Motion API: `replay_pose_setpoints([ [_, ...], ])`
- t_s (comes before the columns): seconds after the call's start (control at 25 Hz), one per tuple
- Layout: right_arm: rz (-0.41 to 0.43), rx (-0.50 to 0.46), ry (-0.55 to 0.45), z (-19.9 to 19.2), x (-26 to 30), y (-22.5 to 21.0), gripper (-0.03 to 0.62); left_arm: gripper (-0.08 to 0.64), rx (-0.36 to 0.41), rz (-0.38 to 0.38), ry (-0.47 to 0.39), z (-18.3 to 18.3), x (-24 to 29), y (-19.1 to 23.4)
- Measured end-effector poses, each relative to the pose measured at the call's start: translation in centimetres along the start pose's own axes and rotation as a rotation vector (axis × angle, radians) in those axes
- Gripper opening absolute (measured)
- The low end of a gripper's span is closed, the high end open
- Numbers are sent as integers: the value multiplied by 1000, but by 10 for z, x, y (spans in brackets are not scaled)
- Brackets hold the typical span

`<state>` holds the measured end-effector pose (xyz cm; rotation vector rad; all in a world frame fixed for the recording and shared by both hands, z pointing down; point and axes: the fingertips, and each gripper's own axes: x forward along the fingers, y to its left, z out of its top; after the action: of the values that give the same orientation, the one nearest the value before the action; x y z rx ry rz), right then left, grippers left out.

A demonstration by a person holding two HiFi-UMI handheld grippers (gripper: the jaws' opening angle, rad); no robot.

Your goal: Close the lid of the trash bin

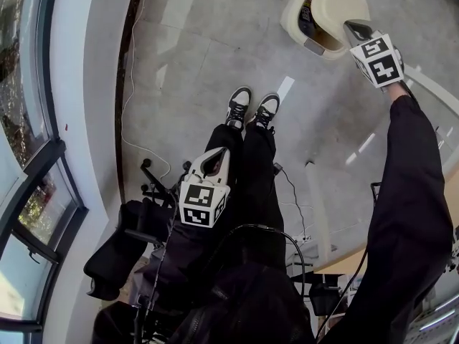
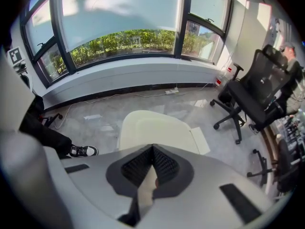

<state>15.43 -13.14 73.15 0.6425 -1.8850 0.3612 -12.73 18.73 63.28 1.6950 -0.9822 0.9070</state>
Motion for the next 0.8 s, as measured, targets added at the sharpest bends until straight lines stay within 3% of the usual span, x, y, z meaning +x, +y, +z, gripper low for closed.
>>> replay_pose_setpoints([
  [0.32,27,34,29,-14,34,24,3,2,-5,-7,19,-7,1,11],
  [0.8,44,65,73,-34,71,39,5,2,-8,-20,-6,29,2,16],
])
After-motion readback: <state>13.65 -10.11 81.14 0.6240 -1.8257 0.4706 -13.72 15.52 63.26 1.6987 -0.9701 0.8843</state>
